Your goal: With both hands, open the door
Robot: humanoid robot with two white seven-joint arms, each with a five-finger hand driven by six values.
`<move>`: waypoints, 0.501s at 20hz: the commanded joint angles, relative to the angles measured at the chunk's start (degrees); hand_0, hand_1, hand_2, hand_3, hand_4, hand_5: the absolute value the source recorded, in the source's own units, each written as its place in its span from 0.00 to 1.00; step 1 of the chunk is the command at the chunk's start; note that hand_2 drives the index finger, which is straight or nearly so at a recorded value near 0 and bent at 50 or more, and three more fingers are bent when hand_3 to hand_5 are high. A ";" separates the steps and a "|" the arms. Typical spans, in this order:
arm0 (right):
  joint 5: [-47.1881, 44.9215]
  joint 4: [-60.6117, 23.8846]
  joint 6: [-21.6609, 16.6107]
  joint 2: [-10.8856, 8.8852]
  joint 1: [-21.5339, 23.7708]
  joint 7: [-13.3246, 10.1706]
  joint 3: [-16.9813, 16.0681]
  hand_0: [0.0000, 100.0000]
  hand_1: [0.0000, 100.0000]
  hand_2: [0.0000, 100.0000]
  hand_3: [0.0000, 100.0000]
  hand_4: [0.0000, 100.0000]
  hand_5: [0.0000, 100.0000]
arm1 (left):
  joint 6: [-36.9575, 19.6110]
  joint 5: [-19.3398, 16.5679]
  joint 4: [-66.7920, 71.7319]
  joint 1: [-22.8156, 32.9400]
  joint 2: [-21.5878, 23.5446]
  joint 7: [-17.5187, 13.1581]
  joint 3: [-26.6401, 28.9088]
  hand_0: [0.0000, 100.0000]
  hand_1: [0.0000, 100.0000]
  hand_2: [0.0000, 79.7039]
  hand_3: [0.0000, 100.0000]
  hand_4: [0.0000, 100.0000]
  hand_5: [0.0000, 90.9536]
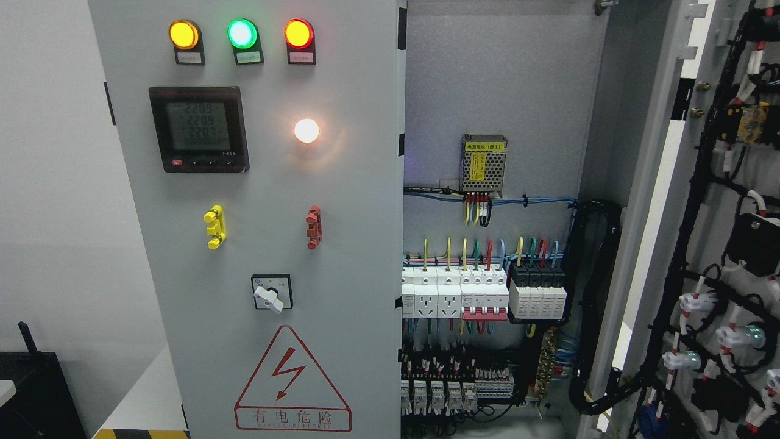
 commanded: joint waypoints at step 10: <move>-0.20 -31.03 -0.05 -4.73 9.64 -0.10 -0.08 0.12 0.39 0.00 0.00 0.00 0.00 | -1.01 -2.56 -0.40 -0.16 -2.95 1.10 -3.22 0.12 0.39 0.00 0.00 0.00 0.00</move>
